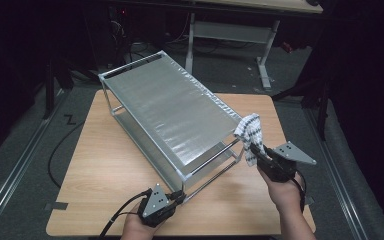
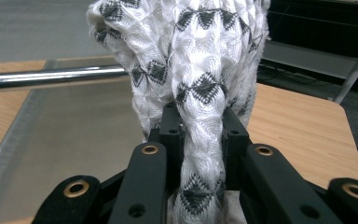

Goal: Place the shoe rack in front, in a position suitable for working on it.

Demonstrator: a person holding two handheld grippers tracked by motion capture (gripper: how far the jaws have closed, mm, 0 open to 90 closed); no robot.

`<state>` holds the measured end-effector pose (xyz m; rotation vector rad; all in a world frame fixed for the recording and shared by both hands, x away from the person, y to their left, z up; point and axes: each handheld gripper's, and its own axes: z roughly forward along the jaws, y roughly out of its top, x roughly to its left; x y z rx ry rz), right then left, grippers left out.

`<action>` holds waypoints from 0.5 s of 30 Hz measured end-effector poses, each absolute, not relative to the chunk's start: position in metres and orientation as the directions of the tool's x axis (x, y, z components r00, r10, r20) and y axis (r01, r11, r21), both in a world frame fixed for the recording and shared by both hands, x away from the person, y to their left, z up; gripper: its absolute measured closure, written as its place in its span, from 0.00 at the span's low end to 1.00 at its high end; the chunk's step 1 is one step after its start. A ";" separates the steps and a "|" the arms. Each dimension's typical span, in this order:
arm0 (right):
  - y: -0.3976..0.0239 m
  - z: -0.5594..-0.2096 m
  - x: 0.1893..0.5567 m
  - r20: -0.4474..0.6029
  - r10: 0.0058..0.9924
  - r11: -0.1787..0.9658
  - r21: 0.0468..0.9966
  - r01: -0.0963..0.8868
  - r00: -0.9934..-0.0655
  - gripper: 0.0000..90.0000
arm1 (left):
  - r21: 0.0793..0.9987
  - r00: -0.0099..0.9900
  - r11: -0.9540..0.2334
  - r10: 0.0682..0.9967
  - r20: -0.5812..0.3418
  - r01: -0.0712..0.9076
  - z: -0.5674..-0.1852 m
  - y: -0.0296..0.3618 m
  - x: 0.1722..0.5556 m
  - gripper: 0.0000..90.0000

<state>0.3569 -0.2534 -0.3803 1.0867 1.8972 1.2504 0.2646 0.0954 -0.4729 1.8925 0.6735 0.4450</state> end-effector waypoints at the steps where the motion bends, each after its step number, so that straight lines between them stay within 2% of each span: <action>1: -0.253 -0.382 0.356 -0.055 0.877 0.222 0.927 0.301 -0.478 0.85 | 0.917 0.775 -0.312 0.631 0.003 0.250 -0.473 0.095 0.265 0.90; 8: -0.245 -0.397 0.354 -0.068 0.851 0.278 0.900 0.336 -0.521 0.85 | 0.916 0.781 -0.318 0.624 0.008 0.245 -0.473 0.094 0.266 0.90; 15: -0.228 -0.431 0.359 -0.074 0.802 0.387 0.821 0.420 -0.593 0.85 | 0.916 0.783 -0.316 0.622 0.003 0.247 -0.473 0.091 0.268 0.90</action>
